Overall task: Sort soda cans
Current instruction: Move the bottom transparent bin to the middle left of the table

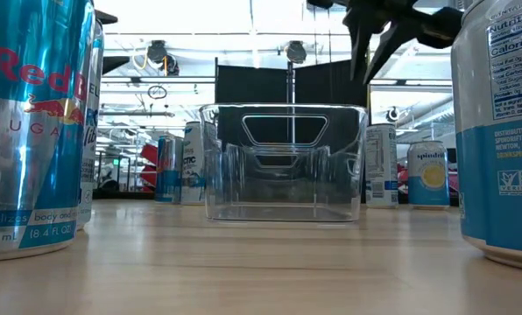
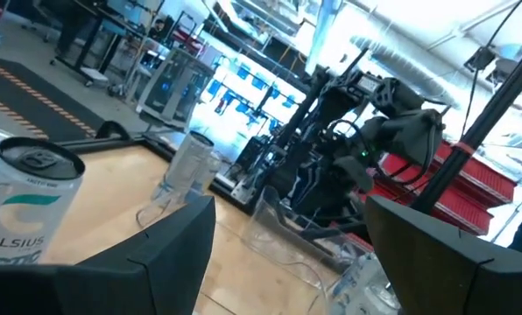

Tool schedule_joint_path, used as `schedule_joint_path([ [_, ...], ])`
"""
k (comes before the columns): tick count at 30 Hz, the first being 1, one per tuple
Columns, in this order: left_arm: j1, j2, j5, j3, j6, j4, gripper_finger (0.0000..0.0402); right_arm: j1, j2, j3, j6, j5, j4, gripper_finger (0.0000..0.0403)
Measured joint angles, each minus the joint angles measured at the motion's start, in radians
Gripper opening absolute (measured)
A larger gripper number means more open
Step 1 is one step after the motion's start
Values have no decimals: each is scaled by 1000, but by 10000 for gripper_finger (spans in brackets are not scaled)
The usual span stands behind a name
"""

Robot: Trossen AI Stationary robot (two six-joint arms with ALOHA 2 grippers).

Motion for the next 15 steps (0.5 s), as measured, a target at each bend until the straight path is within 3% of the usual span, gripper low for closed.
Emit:
schedule_joint_path([
  [5, 0, 0, -8, 0, 4, 29, 304, 19, 0, 0, -19, 0, -8, 59],
  [9, 0, 0, -102, 2, 1, 68, 304, 33, 0, 0, -31, 21, -26, 59],
  [15, 0, 0, -140, 3, 1, 76, 304, 40, 0, 0, -69, 50, -30, 59],
])
